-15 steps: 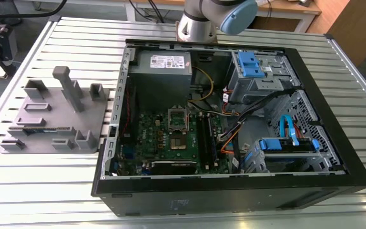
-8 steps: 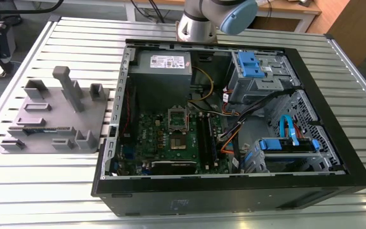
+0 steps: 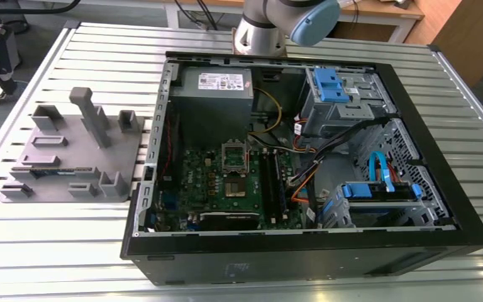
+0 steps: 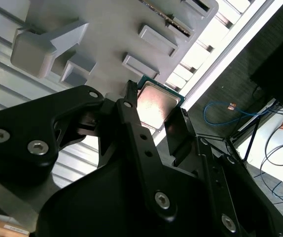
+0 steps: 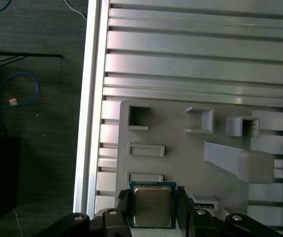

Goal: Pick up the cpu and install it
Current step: 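Pick up the cpu and move it towards the insertion slot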

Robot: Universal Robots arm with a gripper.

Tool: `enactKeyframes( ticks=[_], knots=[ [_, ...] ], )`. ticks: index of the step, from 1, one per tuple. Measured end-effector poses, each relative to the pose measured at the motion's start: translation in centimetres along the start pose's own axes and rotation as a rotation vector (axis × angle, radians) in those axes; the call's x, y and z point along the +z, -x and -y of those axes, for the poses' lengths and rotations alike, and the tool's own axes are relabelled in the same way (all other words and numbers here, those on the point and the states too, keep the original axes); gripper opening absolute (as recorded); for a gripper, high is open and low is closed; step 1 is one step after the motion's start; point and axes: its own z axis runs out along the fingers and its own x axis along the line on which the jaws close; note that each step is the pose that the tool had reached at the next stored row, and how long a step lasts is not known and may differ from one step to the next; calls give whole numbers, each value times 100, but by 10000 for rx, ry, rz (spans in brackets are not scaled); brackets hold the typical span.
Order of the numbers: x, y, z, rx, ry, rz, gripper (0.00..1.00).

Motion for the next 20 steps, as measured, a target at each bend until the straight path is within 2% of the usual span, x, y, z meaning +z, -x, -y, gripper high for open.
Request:
enactKeyframes(
  ticks=[12, 20],
  knots=[
    [-2, 31, 1, 1, 0, 0, 47],
    [-89, 32, -2, 0, 0, 0, 47]
  ],
)
